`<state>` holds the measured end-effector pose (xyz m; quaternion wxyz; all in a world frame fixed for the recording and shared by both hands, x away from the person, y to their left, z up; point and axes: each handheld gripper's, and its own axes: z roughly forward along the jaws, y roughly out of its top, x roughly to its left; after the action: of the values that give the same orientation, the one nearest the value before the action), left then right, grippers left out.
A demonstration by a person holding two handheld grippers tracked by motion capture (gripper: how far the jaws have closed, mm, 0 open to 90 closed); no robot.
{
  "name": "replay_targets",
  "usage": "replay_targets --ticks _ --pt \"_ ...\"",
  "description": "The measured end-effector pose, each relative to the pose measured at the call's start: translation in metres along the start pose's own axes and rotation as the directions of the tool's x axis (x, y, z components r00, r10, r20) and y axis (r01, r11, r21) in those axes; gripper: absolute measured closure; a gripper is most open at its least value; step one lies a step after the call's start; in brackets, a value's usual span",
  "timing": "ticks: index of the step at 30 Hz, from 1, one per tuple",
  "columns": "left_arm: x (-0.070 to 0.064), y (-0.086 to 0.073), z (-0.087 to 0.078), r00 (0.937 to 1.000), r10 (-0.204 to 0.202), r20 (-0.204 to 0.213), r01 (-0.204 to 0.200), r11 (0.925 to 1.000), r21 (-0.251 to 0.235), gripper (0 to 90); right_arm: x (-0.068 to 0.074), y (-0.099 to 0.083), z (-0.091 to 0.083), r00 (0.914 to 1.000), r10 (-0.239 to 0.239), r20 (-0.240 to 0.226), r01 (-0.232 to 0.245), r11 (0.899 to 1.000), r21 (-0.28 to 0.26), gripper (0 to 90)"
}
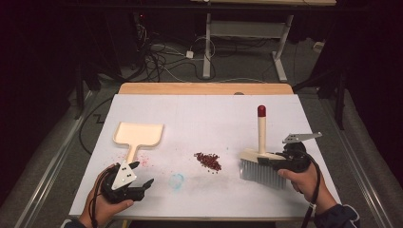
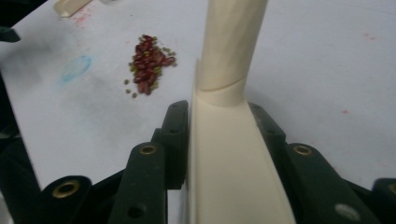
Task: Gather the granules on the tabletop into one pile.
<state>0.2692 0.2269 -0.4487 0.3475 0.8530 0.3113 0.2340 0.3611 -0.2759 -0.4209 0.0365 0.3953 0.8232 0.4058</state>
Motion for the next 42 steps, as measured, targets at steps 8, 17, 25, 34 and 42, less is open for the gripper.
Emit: replay_targets --ticks 8,17,25,34,42 --pt "-0.003 0.0 0.003 0.9998 0.013 0.013 -0.013 0.9998 0.016 25.5 -0.034 0.018 0.009 0.9967 0.052 0.063 -0.053 0.998 0.025 49.2" --pt "-0.004 0.0 0.006 0.9994 0.024 0.027 -0.025 0.9991 0.034 25.5 -0.068 0.03 0.021 0.9603 0.065 0.271 -0.074 0.997 0.022 67.8" --pt "-0.005 0.0 0.008 0.999 0.031 0.032 -0.032 0.9986 0.042 25.5 -0.07 0.03 0.047 0.8912 -0.03 0.453 -0.026 0.993 0.116 76.2" --pt "-0.004 0.0 0.006 0.9992 0.029 0.027 -0.03 0.9989 0.035 25.5 -0.072 0.029 0.054 0.8769 -0.026 0.48 -0.035 0.993 0.117 70.9" --pt "-0.003 0.001 0.005 0.9992 0.037 0.015 -0.037 0.999 0.026 25.5 -0.059 0.035 0.036 0.8834 -0.059 0.465 0.069 0.998 -0.006 61.5"
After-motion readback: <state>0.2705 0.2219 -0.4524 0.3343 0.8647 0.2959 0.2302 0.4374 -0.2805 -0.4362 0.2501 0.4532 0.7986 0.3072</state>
